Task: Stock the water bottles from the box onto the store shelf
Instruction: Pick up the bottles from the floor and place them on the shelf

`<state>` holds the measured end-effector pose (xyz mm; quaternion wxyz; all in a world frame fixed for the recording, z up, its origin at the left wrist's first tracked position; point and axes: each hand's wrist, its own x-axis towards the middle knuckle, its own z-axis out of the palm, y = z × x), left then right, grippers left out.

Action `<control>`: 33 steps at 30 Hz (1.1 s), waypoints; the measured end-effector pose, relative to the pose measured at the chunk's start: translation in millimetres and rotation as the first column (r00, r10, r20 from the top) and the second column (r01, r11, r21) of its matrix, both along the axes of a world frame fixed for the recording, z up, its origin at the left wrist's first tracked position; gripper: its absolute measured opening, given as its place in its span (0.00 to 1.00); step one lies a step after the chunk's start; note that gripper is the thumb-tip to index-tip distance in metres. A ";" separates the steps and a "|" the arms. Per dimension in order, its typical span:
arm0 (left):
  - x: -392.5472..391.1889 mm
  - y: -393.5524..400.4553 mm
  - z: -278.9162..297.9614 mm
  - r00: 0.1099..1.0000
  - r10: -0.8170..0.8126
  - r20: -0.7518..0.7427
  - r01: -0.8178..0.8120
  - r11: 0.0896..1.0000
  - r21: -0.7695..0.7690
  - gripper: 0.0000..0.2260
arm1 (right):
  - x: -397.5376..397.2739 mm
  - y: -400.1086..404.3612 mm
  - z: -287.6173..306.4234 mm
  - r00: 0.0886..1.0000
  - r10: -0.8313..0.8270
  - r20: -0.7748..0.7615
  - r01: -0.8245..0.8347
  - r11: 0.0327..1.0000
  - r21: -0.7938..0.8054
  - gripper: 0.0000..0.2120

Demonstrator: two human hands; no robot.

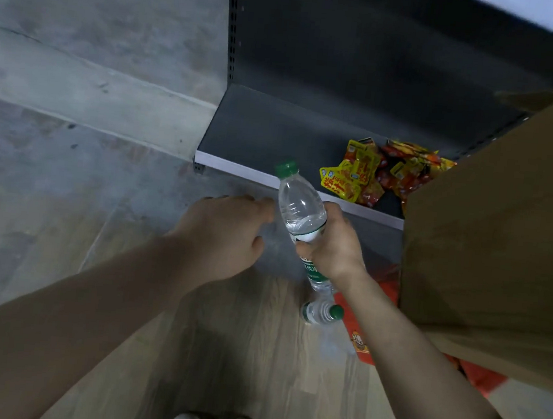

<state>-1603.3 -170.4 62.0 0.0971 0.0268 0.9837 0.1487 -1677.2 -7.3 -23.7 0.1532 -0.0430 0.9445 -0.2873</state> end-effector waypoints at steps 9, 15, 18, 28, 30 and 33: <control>13.5 -4.3 114.7 0.999 -0.006 -0.052 0.006 1.000 -0.004 0.15 | 19.2 -10.7 113.8 0.997 -0.073 -0.037 0.066 0.984 -0.165 0.28; 18.3 -8.6 187.2 0.997 0.006 -0.071 -0.006 1.000 0.005 0.13 | 21.6 -14.5 188.6 0.994 -0.104 -0.037 0.089 0.953 -0.288 0.26; 18.8 -9.6 223.0 0.996 0.004 -0.093 -0.003 1.000 0.005 0.12 | 21.0 -14.6 226.0 0.993 -0.108 -0.048 0.088 0.944 -0.318 0.29; 10.7 -2.2 324.2 0.990 0.019 -0.143 -0.016 1.000 0.020 0.14 | 17.0 -2.8 356.5 0.996 -0.061 -0.062 0.029 0.905 -0.424 0.30; 10.0 -0.5 340.3 0.987 0.025 -0.159 -0.021 0.999 0.024 0.13 | 16.3 3.2 380.0 0.996 -0.057 -0.065 0.022 0.893 -0.449 0.30; 8.2 3.8 363.9 0.981 0.018 -0.192 -0.019 1.000 -0.006 0.12 | 14.2 12.9 410.4 0.994 -0.054 -0.095 0.005 0.894 -0.448 0.28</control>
